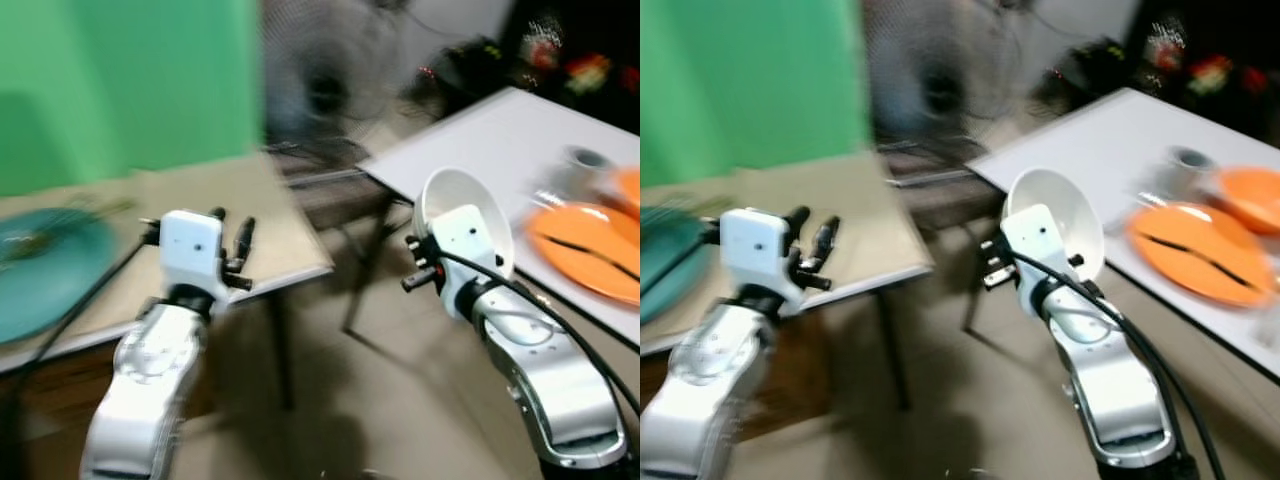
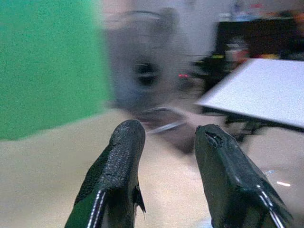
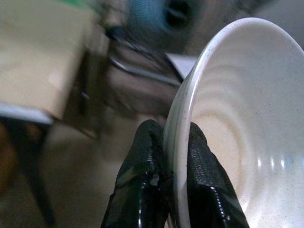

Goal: Setting the table

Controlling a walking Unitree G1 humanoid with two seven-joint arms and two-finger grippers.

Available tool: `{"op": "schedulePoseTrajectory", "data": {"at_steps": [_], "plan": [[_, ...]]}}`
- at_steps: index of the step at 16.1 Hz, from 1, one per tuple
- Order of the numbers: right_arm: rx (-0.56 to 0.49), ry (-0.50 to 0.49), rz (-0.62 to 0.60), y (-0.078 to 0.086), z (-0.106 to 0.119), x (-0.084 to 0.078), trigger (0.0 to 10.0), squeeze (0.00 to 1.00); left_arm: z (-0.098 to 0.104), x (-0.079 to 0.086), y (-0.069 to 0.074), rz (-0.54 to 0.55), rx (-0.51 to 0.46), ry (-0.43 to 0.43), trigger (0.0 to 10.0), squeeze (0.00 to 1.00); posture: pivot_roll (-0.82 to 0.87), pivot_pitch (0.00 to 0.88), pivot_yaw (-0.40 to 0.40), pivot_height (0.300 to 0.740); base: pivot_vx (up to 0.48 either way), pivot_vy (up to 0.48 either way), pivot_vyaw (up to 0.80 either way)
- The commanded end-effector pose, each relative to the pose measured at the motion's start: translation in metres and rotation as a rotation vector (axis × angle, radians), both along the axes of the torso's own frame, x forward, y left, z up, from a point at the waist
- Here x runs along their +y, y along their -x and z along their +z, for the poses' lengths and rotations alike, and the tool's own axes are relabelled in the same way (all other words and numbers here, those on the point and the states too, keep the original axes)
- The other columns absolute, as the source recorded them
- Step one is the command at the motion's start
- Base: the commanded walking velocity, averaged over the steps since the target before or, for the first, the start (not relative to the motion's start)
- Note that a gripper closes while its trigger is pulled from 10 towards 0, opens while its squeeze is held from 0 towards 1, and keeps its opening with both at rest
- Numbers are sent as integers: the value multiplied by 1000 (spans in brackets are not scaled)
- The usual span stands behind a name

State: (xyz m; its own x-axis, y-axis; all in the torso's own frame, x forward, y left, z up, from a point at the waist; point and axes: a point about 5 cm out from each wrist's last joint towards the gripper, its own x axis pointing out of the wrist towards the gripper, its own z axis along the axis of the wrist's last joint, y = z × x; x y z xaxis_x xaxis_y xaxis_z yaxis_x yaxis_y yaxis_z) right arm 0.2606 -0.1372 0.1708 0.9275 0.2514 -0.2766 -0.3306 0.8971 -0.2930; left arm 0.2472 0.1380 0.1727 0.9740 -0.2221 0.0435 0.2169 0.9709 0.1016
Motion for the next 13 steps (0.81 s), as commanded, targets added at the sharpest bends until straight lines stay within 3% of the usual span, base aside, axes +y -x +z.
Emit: {"op": "schedulePoseTrajectory", "data": {"at_steps": [1,13], "plan": [[-42,-11,-2,2,9,-1,10000,0,2,2,-1,6,-11,-16,10000,0,-128,0,-31,740,0,-405,-800],[-43,-8,-3,1,10,-1,10000,0,3,1,-3,-3,-13,-16,10000,0,-131,0,-26,740,0,-392,-800]]}}
